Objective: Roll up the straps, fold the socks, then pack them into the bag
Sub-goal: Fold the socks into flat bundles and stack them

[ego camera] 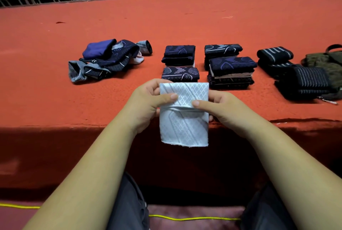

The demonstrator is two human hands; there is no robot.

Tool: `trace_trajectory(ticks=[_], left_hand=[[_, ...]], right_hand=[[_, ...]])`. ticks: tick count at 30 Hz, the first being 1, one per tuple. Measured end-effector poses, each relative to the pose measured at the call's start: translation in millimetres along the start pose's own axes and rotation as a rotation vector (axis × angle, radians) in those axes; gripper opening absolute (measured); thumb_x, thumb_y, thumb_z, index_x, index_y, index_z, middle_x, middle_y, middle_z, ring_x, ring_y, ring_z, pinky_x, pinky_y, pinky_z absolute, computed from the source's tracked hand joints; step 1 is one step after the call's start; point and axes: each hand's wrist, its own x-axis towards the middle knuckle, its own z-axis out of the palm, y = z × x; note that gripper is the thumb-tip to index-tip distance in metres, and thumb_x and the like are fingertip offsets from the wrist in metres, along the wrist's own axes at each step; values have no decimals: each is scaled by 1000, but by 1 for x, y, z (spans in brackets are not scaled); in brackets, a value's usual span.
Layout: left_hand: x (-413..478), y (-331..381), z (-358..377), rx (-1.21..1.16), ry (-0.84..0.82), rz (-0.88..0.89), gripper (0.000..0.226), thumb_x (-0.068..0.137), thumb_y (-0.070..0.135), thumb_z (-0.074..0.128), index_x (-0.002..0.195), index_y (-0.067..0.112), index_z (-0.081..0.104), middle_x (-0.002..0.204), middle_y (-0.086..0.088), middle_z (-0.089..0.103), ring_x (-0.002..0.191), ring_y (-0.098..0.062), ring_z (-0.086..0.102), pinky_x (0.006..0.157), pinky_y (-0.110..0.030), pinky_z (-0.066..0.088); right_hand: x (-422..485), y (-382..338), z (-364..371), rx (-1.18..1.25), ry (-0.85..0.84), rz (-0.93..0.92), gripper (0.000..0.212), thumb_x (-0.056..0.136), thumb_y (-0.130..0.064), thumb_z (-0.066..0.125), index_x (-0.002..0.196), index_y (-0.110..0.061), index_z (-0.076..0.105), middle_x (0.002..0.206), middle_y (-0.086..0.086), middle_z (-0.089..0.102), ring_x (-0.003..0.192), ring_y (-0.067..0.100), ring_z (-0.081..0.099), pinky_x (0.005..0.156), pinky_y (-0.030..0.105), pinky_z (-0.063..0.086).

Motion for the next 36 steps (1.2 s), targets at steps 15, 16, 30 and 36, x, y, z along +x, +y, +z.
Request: trace_trajectory(ticks=[15, 16, 30, 36], left_hand=[[2, 2, -6, 60, 120, 16, 20, 101, 20, 70, 120, 12, 72, 106, -7, 78, 89, -21, 75, 76, -39, 64], [1, 2, -4, 68, 130, 15, 21, 102, 22, 69, 121, 12, 72, 104, -6, 78, 85, -18, 74, 74, -38, 64], [1, -3, -7, 60, -36, -46, 31, 98, 4, 70, 128, 4, 70, 118, -22, 77, 109, -42, 74, 99, -57, 59], [4, -2, -16, -58, -70, -74, 36, 97, -1, 67, 132, 4, 67, 125, -25, 73, 113, -41, 72, 100, -50, 60]], right_hand=[[2, 5, 5, 68, 62, -47, 24, 98, -5, 72, 120, -14, 76, 113, 6, 81, 106, 26, 78, 91, 42, 63], [2, 5, 6, 79, 69, -51, 23, 99, -5, 72, 120, -12, 76, 112, 7, 81, 105, 26, 78, 89, 40, 63], [1, 0, 7, 62, 114, 0, 19, 98, -20, 77, 116, -17, 78, 109, 18, 80, 91, 30, 73, 81, 45, 51], [-2, -6, 3, 166, 60, 31, 29, 101, -6, 66, 125, -20, 75, 85, 7, 72, 61, 12, 58, 56, 23, 50]])
